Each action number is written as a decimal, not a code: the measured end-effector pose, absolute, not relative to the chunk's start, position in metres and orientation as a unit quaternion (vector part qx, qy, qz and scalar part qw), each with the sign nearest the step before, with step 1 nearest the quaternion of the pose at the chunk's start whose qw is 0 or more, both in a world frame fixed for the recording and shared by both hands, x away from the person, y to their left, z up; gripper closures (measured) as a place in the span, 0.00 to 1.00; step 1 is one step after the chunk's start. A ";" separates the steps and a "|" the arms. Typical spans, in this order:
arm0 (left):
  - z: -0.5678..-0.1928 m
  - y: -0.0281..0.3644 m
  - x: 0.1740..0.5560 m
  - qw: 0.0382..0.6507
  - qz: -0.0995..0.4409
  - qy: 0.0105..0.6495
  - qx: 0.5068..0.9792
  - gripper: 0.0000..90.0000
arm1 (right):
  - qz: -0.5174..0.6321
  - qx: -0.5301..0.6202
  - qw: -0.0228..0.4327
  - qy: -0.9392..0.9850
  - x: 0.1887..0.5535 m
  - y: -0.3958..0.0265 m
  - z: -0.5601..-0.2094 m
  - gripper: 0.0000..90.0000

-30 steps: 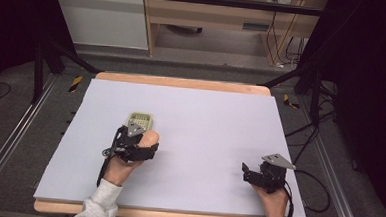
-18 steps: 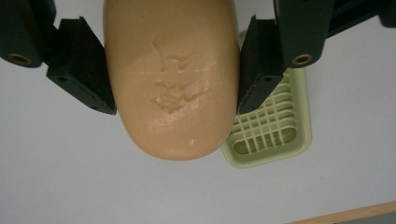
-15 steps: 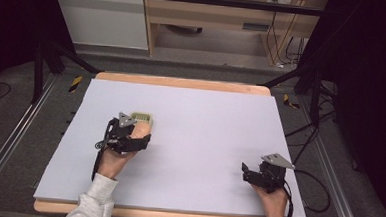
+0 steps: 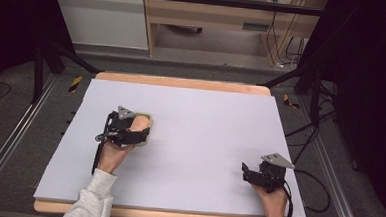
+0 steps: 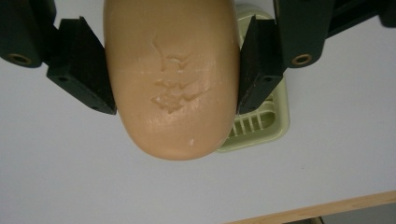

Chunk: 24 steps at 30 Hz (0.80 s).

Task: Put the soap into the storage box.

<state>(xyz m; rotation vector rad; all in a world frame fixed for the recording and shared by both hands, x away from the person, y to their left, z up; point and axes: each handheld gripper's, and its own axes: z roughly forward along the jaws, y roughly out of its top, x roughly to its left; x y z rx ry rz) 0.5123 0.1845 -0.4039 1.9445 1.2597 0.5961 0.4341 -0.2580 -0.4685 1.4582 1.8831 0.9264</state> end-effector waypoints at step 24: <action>-0.416 0.190 0.547 0.359 0.231 0.509 0.747 0.35 | 0.345 0.548 0.289 0.705 0.435 -0.258 -0.469 0.12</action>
